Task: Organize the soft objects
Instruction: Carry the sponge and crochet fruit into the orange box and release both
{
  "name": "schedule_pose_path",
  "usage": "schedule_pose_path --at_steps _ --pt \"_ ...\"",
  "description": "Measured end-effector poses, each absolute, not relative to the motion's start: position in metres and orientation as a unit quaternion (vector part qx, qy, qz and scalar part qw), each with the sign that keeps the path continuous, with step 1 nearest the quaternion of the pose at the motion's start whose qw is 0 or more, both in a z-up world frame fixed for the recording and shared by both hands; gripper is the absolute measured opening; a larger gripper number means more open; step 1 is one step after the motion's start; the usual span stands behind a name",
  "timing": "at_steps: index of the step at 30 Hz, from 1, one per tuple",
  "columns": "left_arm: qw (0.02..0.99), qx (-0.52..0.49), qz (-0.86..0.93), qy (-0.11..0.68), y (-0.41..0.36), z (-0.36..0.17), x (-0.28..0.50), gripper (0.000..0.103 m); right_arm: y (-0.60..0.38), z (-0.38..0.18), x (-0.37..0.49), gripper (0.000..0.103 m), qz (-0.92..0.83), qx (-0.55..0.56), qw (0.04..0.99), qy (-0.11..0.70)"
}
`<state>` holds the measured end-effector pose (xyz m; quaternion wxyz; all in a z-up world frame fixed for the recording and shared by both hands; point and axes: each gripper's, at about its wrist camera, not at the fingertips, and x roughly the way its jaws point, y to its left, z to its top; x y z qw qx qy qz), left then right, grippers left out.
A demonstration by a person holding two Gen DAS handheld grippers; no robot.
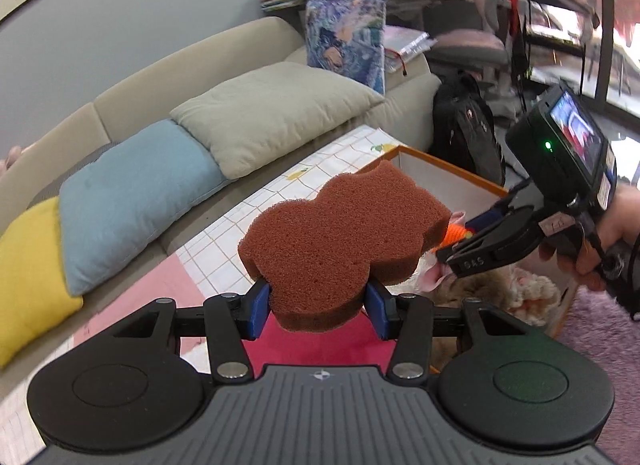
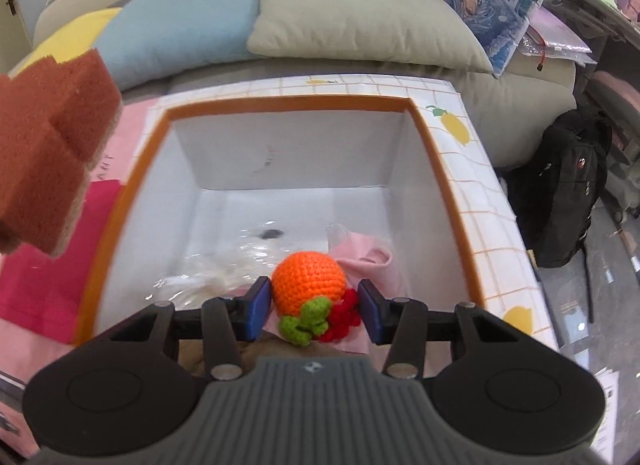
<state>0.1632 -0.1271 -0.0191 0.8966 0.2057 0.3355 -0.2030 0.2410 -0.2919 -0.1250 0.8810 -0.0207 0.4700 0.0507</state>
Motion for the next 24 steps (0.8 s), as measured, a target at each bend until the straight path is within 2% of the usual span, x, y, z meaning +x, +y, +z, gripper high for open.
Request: schedule_pose_path --at_steps 16,20,24 --pt "0.842 0.36 -0.206 0.346 -0.191 -0.069 0.213 0.056 -0.288 -0.144 0.269 0.048 0.125 -0.165 0.86 0.466" --pt "0.835 0.373 -0.201 0.35 -0.198 -0.078 0.22 0.056 -0.297 -0.136 0.264 0.061 0.119 -0.147 0.869 0.457" --pt "0.841 0.351 -0.186 0.368 -0.205 -0.084 0.234 0.057 -0.303 -0.128 0.258 0.063 0.113 -0.124 0.877 0.45"
